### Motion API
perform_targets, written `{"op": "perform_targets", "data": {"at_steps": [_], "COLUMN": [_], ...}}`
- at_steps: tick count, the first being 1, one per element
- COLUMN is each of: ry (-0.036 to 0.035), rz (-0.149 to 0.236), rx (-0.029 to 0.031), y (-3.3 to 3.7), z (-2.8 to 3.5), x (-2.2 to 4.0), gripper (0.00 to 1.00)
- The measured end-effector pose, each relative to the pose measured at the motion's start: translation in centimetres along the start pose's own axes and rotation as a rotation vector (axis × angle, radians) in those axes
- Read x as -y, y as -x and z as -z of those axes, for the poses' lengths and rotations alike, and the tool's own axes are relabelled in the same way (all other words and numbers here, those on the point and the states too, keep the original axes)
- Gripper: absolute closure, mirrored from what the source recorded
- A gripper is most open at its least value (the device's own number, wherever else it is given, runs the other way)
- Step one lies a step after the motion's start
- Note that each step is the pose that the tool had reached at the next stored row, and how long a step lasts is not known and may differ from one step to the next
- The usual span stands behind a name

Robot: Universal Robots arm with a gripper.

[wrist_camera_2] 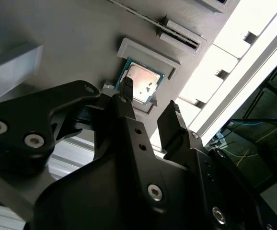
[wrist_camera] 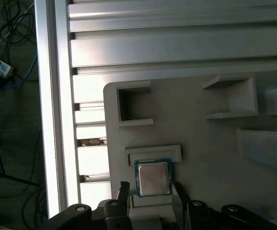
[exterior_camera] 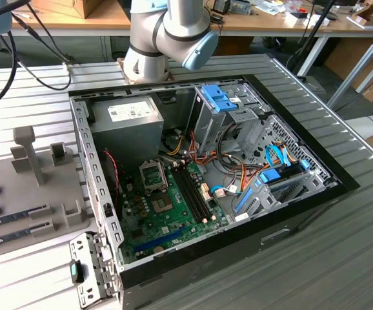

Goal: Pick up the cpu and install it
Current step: 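Pick up the cpu and move it towards the insertion slot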

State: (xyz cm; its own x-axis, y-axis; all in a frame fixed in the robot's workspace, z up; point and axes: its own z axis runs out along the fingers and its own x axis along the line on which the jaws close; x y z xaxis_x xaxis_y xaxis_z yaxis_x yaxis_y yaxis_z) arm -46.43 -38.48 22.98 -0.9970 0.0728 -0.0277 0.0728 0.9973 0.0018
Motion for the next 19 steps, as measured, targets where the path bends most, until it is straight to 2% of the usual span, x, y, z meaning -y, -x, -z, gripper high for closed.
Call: {"op": "perform_targets", "data": {"at_steps": [4, 8, 19], "ry": [0.0000, -0.0014, -0.0017], "rz": [0.000, 0.012, 0.042], "rx": [0.0000, 0.0002, -0.0001], "y": [0.06, 0.48, 0.78], "z": [-0.20, -0.57, -0.87], "x": [0.00, -0.04, -0.06], "gripper": [0.52, 0.52, 0.52]}}
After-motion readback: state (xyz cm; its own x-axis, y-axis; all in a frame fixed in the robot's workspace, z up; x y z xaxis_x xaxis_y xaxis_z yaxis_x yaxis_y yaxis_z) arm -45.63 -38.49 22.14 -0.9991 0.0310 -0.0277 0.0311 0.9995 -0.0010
